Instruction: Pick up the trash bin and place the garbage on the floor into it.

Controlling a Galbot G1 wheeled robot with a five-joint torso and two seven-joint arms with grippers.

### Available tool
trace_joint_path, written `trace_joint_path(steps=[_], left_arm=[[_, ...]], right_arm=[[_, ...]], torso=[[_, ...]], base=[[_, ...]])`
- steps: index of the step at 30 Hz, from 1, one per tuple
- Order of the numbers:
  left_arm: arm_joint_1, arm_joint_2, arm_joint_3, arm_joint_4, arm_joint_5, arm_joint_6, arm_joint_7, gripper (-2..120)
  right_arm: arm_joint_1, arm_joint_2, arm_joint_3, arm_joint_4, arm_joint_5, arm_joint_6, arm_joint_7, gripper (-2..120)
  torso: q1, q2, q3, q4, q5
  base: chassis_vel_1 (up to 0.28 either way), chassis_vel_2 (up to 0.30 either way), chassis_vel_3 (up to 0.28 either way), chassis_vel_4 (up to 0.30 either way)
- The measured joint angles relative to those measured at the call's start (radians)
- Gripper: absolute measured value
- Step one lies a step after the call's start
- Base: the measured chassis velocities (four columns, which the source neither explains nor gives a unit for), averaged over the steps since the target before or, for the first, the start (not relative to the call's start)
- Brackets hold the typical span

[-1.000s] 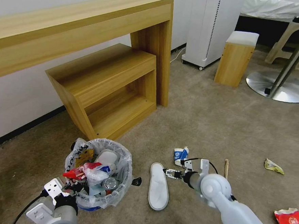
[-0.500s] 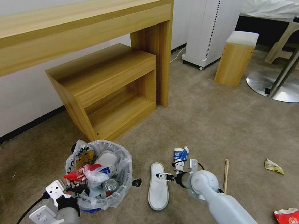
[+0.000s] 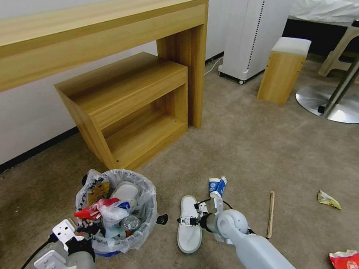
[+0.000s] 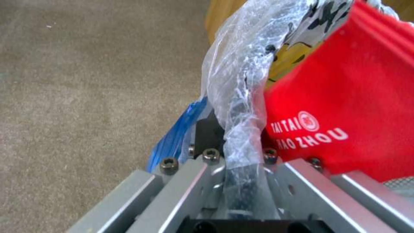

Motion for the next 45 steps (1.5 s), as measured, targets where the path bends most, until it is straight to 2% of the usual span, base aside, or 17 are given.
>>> trace_joint_path(steps=[5,8,11,22,28,31,32,35,36,39,41,43,45], left_arm=[[-0.003,0.0,0.003,0.003,0.001,-0.001,0.001,0],[-0.005,0.004,0.004,0.005,0.0,-0.001,0.001,0],[-0.006,0.007,0.003,0.006,-0.003,-0.001,0.001,0],[-0.011,0.012,0.002,0.01,-0.008,-0.001,0.002,0],[-0.01,0.014,0.002,0.01,-0.008,-0.002,0.002,0],[-0.008,0.015,0.002,0.008,-0.007,-0.002,0.002,0],[-0.008,0.015,0.002,0.008,-0.007,-0.002,0.002,0],[-0.006,0.015,0.001,0.005,-0.006,-0.002,0.002,0],[-0.006,0.015,0.001,0.005,-0.006,-0.002,0.002,0],[-0.004,0.014,-0.001,0.003,-0.004,-0.002,0.002,0],[-0.004,0.014,-0.001,0.003,-0.003,-0.002,0.002,0],[-0.003,0.012,0.0,0.003,-0.002,-0.002,0.002,0],[-0.003,0.012,0.001,0.004,-0.001,-0.002,0.002,0]], right_arm=[[-0.007,0.011,0.003,-0.02,-0.028,0.0,0.001,91],[-0.019,0.017,0.008,-0.023,-0.046,0.001,0.001,73],[-0.028,0.012,0.009,-0.004,-0.046,0.001,0.001,68],[-0.074,-0.02,-0.002,0.068,-0.046,0.002,0.001,72],[-0.076,-0.02,-0.005,0.065,-0.056,0.002,-0.005,69],[-0.057,0.0,-0.005,0.026,-0.067,0.002,-0.012,58],[-0.057,0.0,-0.005,0.026,-0.067,0.002,-0.012,58],[-0.047,0.01,-0.005,-0.001,-0.08,0.002,-0.02,44],[-0.047,0.01,-0.005,-0.001,-0.08,0.002,-0.02,44],[-0.041,0.018,-0.005,-0.015,-0.089,0.002,-0.029,30],[-0.04,0.019,-0.005,-0.017,-0.092,0.002,-0.03,26],[-0.039,0.021,-0.005,-0.021,-0.101,0.002,-0.035,14],[-0.039,0.022,-0.004,-0.023,-0.106,0.002,-0.036,11]], torso=[[0.0,0.0,0.0,0.0,0.0],[0.0,0.0,0.0,-0.0001,0.0],[0.0,0.0,0.0,0.0,0.0001],[0.0,0.0,0.0,-0.0001,0.0001],[0.0,0.0,0.0,-0.0001,0.0001],[0.0,0.0,0.0,0.0,0.0001],[0.0,0.0,0.0,0.0,0.0001],[0.0,0.0,0.0,0.0,0.0001],[0.0,0.0,0.0,0.0,0.0001],[0.0,0.0,0.0,0.0,0.0001],[0.0,0.0,0.0,0.0,0.0001],[0.0,0.0,0.0,0.0,0.0001],[0.0,0.0,0.0,0.0,0.0001]], base=[[0.0,0.0,0.0,0.0],[0.0,0.0,0.0,0.0],[0.0,0.0,0.0,0.0],[0.0,0.0,0.0,0.0],[0.0,0.0,0.0,0.0],[0.0,0.0,0.0,0.0],[0.0,0.0,0.0,0.0],[0.0,0.0,0.0,0.0],[0.0,0.0,0.0,0.0],[0.0,0.0,0.0,0.0],[0.0,0.0,0.0,0.0],[0.0,0.0,0.0,0.0],[0.0,0.0,0.0,0.0]])
